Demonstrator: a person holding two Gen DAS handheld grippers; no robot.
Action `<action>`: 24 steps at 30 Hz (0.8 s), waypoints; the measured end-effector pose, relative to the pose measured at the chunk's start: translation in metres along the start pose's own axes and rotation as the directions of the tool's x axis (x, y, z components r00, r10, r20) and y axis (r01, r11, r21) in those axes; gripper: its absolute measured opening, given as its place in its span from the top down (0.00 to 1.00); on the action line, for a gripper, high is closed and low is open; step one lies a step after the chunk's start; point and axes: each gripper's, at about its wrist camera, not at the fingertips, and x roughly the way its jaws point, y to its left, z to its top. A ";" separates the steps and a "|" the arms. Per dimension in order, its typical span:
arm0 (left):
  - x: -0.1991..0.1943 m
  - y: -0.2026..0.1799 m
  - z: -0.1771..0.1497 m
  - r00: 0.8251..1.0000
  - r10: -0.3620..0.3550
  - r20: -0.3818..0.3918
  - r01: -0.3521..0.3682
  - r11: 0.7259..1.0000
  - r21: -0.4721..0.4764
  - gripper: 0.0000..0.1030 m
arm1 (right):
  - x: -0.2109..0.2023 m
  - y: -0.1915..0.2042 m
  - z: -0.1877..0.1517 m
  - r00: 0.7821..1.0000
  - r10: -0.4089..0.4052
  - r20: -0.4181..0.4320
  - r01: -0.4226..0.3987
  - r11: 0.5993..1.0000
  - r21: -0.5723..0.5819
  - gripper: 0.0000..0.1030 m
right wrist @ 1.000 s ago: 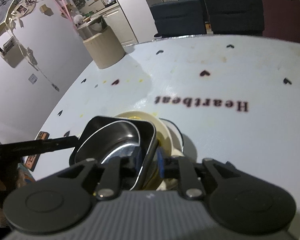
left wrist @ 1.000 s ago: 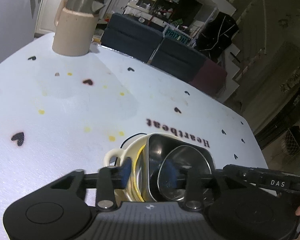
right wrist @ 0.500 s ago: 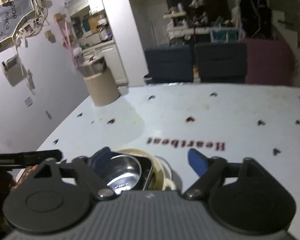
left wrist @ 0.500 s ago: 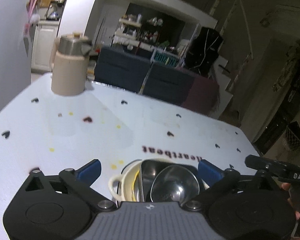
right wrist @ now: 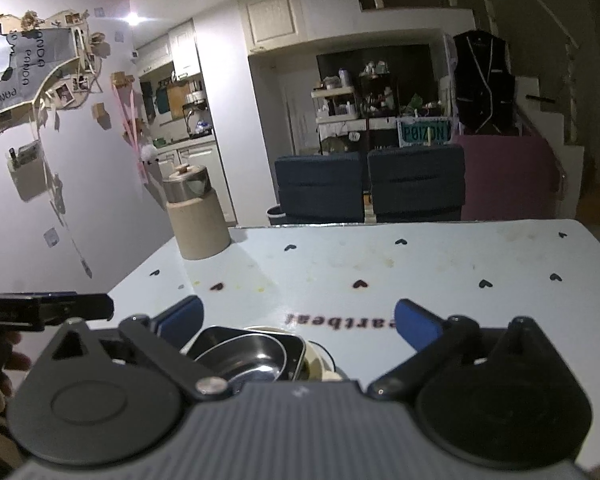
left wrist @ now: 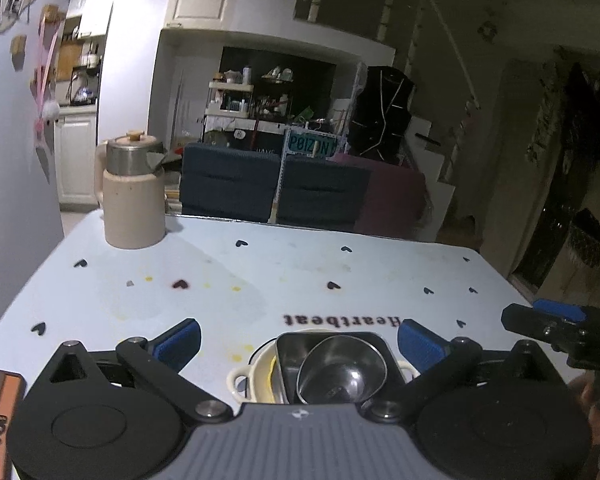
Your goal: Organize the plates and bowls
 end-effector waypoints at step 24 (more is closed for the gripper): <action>-0.025 -0.009 -0.056 0.998 0.069 -0.001 -0.069 0.990 0.127 0.00 | -0.035 0.015 -0.072 0.992 -0.129 0.013 0.129 0.986 -0.101 0.00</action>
